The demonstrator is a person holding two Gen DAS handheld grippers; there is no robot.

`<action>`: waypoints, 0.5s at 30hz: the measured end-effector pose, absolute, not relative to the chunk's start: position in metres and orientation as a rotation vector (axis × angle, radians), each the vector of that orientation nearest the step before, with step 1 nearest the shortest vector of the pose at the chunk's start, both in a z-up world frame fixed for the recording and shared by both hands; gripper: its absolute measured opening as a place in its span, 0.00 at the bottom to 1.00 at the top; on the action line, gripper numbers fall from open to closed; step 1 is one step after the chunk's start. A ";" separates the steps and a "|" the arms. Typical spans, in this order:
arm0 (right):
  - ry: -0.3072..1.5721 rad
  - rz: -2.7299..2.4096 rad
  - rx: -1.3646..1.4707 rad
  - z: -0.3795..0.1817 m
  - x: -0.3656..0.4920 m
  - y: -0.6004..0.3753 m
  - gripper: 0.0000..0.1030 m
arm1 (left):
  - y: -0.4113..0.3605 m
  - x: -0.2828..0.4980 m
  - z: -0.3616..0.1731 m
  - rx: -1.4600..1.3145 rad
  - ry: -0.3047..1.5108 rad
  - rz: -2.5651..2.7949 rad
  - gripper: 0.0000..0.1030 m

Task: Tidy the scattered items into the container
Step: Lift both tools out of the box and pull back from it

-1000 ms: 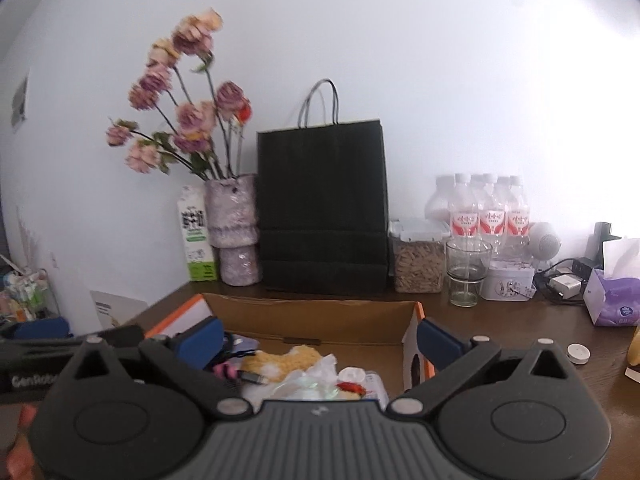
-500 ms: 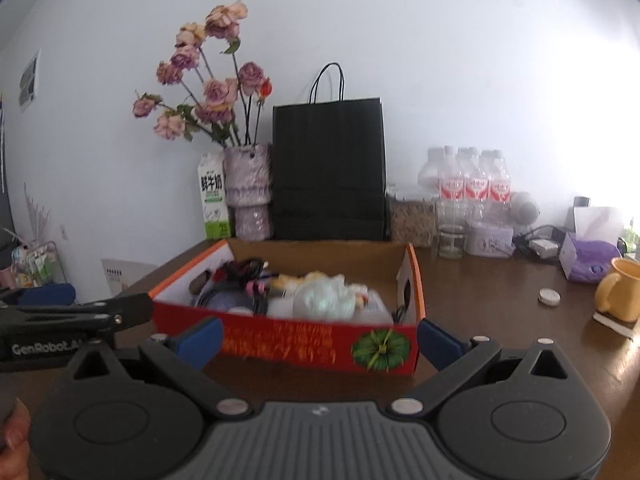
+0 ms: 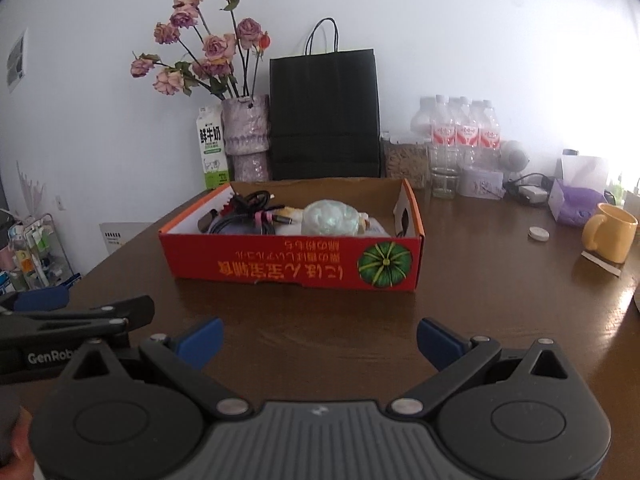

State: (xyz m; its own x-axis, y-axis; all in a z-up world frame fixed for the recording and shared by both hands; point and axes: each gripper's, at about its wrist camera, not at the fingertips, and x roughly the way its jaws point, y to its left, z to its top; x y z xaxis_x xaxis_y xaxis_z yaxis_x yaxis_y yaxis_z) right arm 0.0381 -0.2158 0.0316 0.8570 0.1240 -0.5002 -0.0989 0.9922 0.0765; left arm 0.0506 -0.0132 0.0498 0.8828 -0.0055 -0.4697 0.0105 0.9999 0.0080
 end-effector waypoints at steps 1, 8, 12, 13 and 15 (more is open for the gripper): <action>0.531 0.116 0.048 0.031 0.037 -0.216 1.00 | -0.014 0.049 0.049 0.015 0.490 -0.007 1.00; 0.553 0.112 0.067 0.027 0.036 -0.220 1.00 | -0.018 0.048 0.048 0.025 0.504 0.006 1.00; 0.557 0.111 0.066 0.026 0.036 -0.220 1.00 | -0.018 0.049 0.047 0.024 0.513 0.006 1.00; 0.559 0.111 0.066 0.026 0.037 -0.220 1.00 | -0.018 0.049 0.047 0.024 0.514 0.007 1.00; 0.560 0.110 0.065 0.026 0.036 -0.220 1.00 | -0.018 0.049 0.046 0.025 0.516 0.008 1.00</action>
